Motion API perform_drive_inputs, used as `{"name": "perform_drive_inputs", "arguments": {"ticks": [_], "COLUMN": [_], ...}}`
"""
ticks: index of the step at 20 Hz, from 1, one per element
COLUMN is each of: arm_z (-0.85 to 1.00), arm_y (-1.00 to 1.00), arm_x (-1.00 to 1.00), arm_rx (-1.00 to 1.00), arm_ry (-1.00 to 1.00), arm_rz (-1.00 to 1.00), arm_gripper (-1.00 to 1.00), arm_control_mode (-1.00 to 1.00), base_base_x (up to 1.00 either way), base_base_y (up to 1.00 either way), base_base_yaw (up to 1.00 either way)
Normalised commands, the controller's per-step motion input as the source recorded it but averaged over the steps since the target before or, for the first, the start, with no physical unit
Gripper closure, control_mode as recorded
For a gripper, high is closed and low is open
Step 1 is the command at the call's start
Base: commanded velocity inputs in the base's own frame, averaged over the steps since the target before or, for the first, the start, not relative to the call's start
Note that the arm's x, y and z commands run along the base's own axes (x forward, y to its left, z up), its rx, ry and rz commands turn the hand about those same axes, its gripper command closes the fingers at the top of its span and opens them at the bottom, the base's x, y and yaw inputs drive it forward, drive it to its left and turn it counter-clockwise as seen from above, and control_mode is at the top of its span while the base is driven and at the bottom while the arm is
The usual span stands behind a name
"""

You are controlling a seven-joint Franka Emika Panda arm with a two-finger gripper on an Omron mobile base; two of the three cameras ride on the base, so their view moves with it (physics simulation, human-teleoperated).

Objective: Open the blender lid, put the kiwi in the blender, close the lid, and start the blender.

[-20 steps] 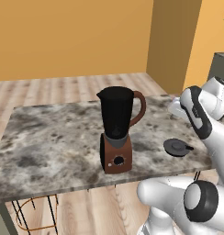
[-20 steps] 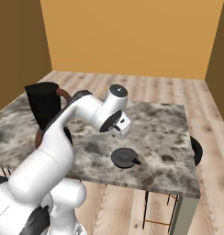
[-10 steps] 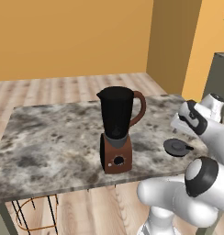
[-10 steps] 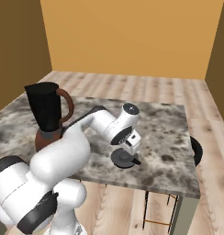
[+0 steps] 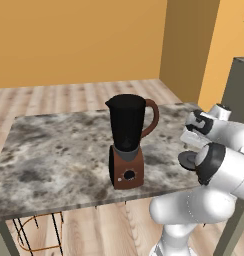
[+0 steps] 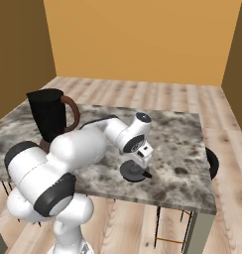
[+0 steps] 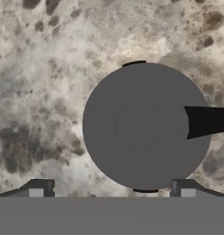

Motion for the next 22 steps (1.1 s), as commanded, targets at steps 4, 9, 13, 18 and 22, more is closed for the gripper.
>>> {"name": "perform_drive_inputs", "arguments": {"ticks": [4, 9, 13, 18, 22], "arm_z": [-0.41, -0.30, -0.24, -0.31, -0.33], "arm_y": [-0.10, -0.18, -0.09, 0.00, 0.00], "arm_x": [0.31, 0.16, 0.00, 0.00, 0.00], "arm_rx": [0.00, 0.00, 0.00, 0.00, -0.01], "arm_ry": [0.07, 0.00, 0.00, 0.00, 0.00], "arm_rz": [0.00, -0.01, -0.01, -0.01, -0.01], "arm_gripper": [-1.00, -1.00, -1.00, -1.00, -1.00], "arm_control_mode": [-1.00, -1.00, -1.00, -1.00, -1.00], "base_base_x": [0.00, 0.00, 0.00, 0.00, 0.00], "base_base_y": [0.00, 0.00, 0.00, 0.00, 0.00], "base_base_yaw": [0.00, 0.00, 0.00, 0.00, 0.00]}}
